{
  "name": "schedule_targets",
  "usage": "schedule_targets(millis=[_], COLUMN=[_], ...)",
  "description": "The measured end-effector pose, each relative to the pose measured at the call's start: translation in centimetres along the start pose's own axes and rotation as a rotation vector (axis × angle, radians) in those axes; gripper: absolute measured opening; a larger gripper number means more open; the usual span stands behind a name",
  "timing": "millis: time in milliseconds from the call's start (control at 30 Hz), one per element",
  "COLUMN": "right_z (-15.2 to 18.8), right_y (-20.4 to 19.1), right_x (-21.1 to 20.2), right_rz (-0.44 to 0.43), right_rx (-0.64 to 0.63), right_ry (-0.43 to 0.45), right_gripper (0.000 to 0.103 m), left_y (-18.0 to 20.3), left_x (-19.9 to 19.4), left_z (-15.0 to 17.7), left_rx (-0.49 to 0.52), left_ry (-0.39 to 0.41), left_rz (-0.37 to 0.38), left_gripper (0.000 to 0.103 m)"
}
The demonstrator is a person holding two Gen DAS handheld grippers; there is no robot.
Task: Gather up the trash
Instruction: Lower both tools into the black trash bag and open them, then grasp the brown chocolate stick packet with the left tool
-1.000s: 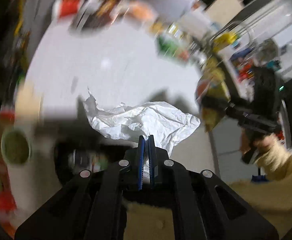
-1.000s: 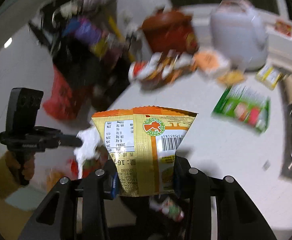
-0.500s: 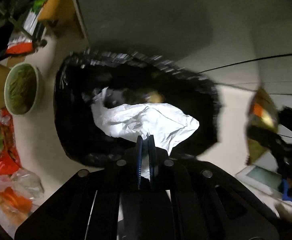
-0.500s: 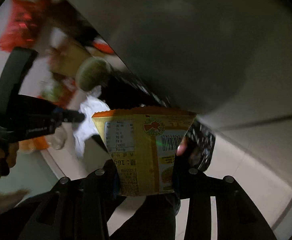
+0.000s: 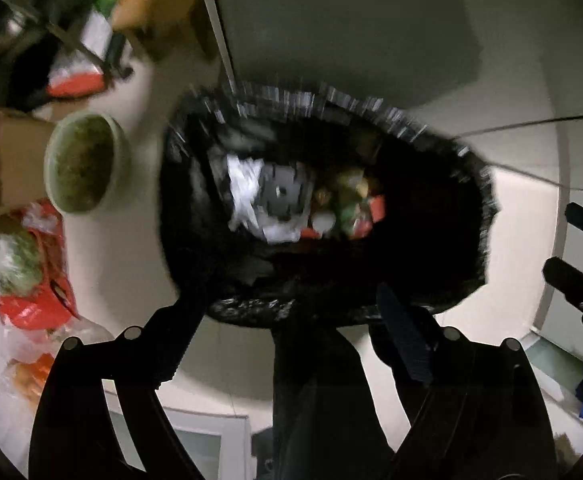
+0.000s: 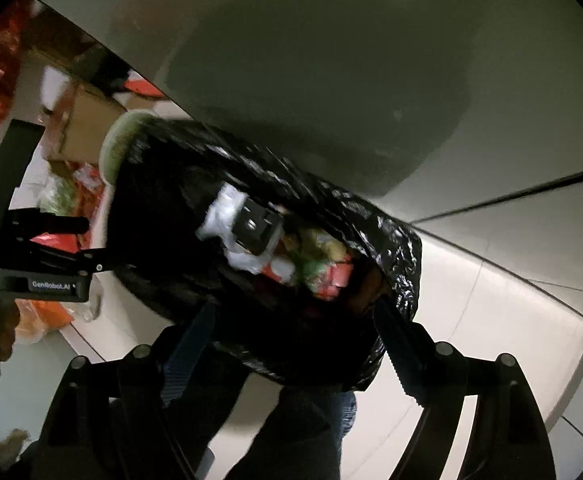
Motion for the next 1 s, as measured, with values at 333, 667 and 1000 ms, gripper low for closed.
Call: schedule_targets(millis=[333, 667, 1000], right_z=[-7.7, -12.9, -11.5], right_y=[-3.6, -1.8, 1.7], right_x=[-19.2, -27.8, -27.9], right_rz=[-0.192, -0.217, -0.183], right_rx=[-0.09, -0.028, 0.084], right_ry=[0.327, 0.581, 0.559], right_gripper=[0.087, 0.091, 0.091], left_y=[2.0, 5.3, 8.6], left_x=[-23.5, -30.2, -26.4], left_z=[-6.4, -16.7, -30.1], left_rx=[-0.069, 0.015, 0.263], left_ry=[0.397, 0.741, 0.808], left_rz=[-0.033, -0.112, -0.09], left_gripper=[0.089, 0.09, 0.09])
Point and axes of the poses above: each gripper's, at about its wrist camera, not at the fingertips, and x roughly the way its jaws point, y to its right, z to its underside, the point moved 3 cm from there along x, roughly the way its jaws point, and after that the axes turned 15 degrees about y, right-handed, at the moved point
